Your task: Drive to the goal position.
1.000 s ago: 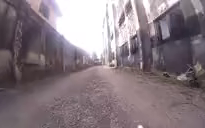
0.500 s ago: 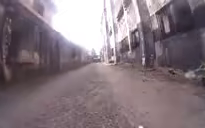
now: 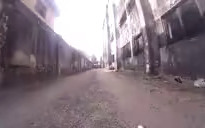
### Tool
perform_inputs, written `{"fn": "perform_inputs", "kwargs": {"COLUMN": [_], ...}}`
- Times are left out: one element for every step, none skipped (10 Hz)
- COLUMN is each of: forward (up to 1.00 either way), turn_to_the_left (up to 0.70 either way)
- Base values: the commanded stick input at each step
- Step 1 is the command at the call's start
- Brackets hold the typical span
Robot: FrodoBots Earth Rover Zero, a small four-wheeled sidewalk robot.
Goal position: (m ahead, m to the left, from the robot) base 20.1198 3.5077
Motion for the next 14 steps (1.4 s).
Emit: {"fn": "perform_inputs", "kwargs": {"forward": [0.70, 0.70, 0.70, 0.70, 0.70, 0.70, 0.70, 0.70, 0.70, 0.70, 0.70, 0.70, 0.70, 0.70], "turn_to_the_left": [0.00, 0.00, 0.00, 0.00, 0.00, 0.00, 0.00, 0.00, 0.00, 0.00, 0.00, 0.00, 0.00, 0.00]}}
